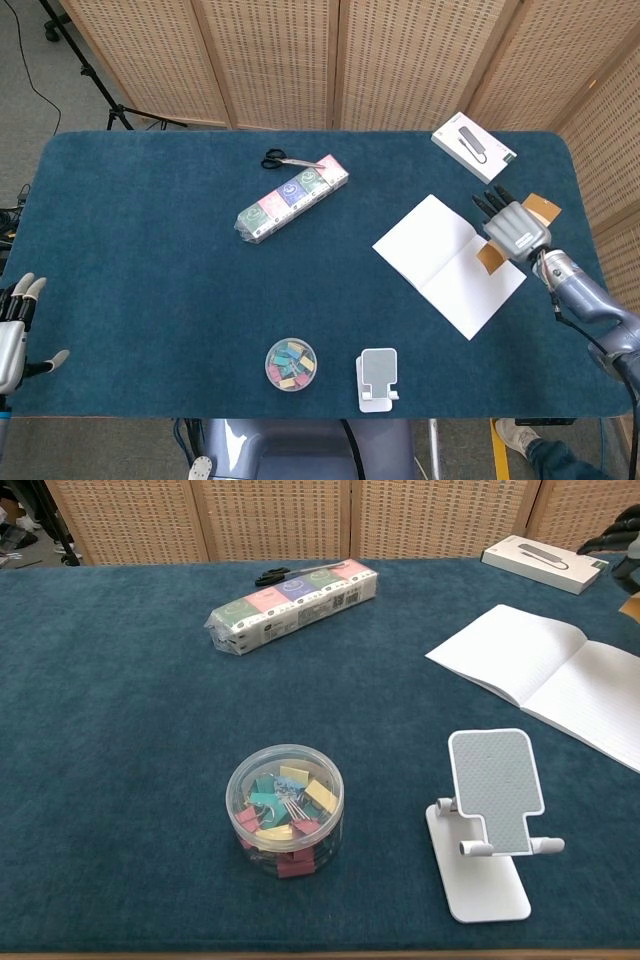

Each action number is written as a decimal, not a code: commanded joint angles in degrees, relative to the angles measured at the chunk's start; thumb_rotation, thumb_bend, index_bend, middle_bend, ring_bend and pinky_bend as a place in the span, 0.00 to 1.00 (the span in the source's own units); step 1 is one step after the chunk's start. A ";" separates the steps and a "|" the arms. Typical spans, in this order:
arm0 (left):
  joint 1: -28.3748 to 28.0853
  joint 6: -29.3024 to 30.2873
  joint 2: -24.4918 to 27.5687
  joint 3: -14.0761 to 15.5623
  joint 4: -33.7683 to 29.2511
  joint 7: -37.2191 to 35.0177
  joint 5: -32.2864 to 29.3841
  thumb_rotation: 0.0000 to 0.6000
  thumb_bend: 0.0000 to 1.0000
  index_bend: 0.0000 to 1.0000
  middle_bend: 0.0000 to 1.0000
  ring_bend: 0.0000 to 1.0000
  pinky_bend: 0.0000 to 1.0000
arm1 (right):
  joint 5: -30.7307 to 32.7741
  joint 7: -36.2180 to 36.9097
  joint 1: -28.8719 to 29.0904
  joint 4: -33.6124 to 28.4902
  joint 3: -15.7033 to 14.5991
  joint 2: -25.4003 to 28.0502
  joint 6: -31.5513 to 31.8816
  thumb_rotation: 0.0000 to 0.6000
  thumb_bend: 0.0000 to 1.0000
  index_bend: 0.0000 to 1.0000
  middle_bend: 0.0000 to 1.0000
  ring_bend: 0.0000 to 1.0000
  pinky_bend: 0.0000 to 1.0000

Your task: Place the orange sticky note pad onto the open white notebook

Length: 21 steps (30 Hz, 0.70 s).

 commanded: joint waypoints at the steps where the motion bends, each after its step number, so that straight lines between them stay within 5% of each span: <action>1: -0.07 -0.17 -0.08 0.02 0.06 0.14 -0.15 1.00 0.00 0.00 0.00 0.00 0.00 | -0.40 0.10 0.12 -0.48 0.12 -1.03 -0.18 1.00 0.21 0.48 0.00 0.00 0.00; 21: -0.31 -0.48 -0.36 0.18 0.44 0.58 -0.39 1.00 0.00 0.00 0.00 0.00 0.00 | -2.23 -0.49 1.20 4.82 -0.70 -9.21 -5.46 1.00 0.21 0.46 0.00 0.00 0.00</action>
